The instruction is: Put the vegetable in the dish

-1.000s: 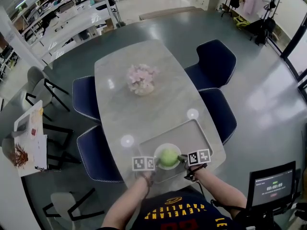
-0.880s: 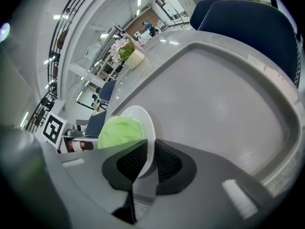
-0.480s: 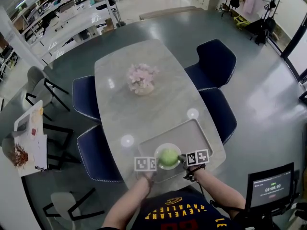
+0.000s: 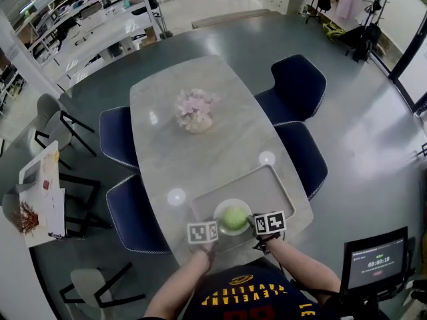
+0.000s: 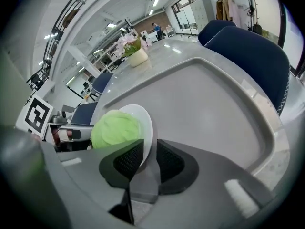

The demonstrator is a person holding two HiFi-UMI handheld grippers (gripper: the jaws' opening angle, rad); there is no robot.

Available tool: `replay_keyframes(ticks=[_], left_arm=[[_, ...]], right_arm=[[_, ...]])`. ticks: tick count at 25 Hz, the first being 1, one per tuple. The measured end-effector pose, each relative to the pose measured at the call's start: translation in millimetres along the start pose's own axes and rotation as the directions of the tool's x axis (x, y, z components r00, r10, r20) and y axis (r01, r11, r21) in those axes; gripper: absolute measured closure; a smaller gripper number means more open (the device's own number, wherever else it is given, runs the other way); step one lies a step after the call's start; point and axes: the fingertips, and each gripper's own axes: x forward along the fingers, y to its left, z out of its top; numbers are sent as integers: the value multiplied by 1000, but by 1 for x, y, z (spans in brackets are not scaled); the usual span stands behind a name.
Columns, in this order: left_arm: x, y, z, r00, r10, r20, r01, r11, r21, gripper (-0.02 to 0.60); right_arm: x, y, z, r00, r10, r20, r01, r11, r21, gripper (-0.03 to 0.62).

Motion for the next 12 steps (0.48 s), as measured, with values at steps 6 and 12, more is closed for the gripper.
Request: replay_keyframes(ticks=[6,12], left_arm=[[-11,6,4,999,2,54,-1,1000,-28,479],[-38,-5,3,987,-74,141,93,986,-135,505]], right_arm=[[-8,-2,3,999,-3,48,3,1000,1,508],[-23,-7,9,992,-1,129,1,1000,2,542]])
